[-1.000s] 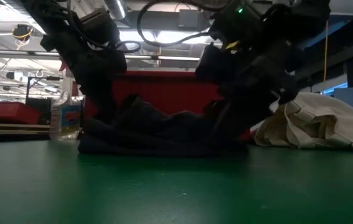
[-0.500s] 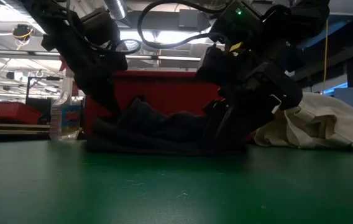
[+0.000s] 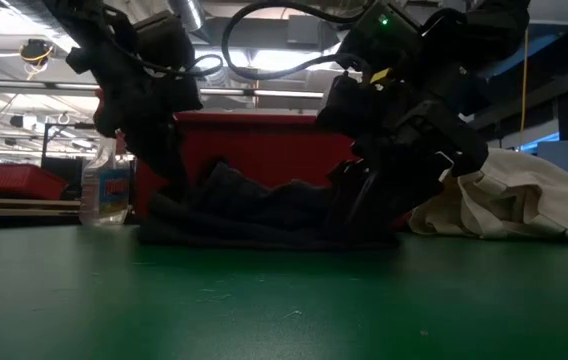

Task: Fold Laundry from Bin
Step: Fold the black shorts

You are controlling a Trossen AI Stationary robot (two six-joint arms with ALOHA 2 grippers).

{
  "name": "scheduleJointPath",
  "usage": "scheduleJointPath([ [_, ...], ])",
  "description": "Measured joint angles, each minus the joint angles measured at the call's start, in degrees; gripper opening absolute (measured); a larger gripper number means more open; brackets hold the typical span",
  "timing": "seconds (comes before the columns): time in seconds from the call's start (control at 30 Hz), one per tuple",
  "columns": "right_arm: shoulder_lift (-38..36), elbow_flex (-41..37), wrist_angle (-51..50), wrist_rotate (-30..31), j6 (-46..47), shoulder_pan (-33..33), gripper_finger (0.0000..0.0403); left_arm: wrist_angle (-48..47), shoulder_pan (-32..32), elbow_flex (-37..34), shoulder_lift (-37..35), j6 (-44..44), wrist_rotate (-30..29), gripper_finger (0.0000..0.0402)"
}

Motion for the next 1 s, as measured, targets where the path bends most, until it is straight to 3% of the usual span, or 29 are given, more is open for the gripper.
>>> scheduleJointPath([
  [0.17, -0.02, 0.0, -0.1, -0.1, -0.04, -0.09, 0.0253, 1.31, 0.0, -1.26, 0.0, 3.31, -5.35, 0.0185],
  [0.37, -0.01, 0.0, -0.12, 0.56, -0.06, -0.02, 0.0253, 6.17, 0.09, -3.3, 0.02, 5.33, -5.83, 0.0179],
  [0.53, -0.01, 0.0, -0.12, 0.7, -0.06, 0.02, 0.0253, 9.25, 0.11, -4.87, 0.02, 5.4, -7.12, 0.014],
  [0.83, -0.06, 0.07, -2.02, -0.34, -2.73, 0.06, 0.0253, 17.01, 4.7, -7.68, 0.02, 5.8, -13.84, 0.0012],
  [1.0, -0.09, 0.09, -2.78, -0.88, -4.57, 0.06, 0.0253, 21.06, 8.2, -7.7, 0.02, 4.71, -16.25, 0.0015],
])
